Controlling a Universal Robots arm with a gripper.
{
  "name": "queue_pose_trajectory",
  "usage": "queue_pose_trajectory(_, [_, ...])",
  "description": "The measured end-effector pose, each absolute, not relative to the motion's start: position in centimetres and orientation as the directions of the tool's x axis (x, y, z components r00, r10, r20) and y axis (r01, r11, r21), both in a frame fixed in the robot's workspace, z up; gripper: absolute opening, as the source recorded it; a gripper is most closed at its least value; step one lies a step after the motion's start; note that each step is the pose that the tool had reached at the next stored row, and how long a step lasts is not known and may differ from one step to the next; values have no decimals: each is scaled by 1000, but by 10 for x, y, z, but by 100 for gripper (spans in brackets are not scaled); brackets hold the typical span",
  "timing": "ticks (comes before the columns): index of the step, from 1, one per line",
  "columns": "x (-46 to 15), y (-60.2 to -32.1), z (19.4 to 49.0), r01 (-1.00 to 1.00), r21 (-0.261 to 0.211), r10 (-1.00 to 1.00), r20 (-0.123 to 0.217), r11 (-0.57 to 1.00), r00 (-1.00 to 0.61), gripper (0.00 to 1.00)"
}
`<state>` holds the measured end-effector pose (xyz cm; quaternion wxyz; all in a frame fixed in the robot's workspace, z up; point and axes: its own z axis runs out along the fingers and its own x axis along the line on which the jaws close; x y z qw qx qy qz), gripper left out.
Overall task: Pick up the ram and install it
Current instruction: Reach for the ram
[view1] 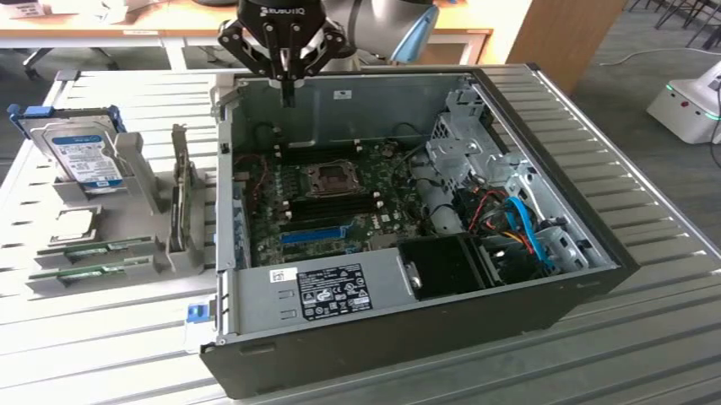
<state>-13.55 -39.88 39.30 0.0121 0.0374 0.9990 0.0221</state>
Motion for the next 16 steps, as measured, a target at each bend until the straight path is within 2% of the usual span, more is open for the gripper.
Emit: queue_pose_trajectory(16, [-164, -399, 392, 74, 45, 75, -23, 996, -997, 10])
